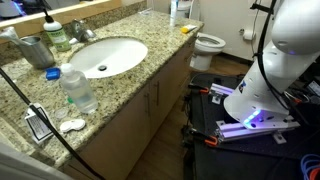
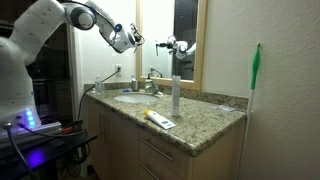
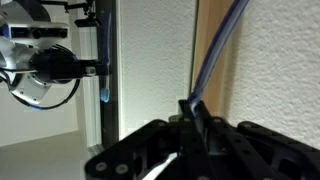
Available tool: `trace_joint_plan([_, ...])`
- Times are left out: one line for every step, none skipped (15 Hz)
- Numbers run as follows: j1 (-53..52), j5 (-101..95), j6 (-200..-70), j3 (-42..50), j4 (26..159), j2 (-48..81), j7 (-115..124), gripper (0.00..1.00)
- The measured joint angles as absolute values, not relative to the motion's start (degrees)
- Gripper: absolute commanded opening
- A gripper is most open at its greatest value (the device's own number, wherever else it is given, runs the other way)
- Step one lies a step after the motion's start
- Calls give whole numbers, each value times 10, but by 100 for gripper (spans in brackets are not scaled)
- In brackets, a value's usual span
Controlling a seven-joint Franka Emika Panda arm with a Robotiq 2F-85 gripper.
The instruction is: Put the toothbrush in the cup
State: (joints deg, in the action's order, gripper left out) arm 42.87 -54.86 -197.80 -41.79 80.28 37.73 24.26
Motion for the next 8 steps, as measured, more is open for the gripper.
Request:
trace_joint_plan([435,-565,-1978,-419,806,388,225,2])
trace_joint_plan([443,-578,-1978,-419,812,396,211,2])
trace_joint_plan([452,-588,-1978,-417,822,403,197,2])
trace_joint_plan([461,-593,-1978,-414,833,409,184,9])
trace_joint_plan([469,-596,-1978,-408,845,412,173,9])
trace_joint_plan([476,-597,-1979,-405,855,416,166,9])
trace_joint_plan([482,-598,-1979,-405,861,418,162,9])
trace_joint_plan([484,-599,-1979,-405,864,419,161,2])
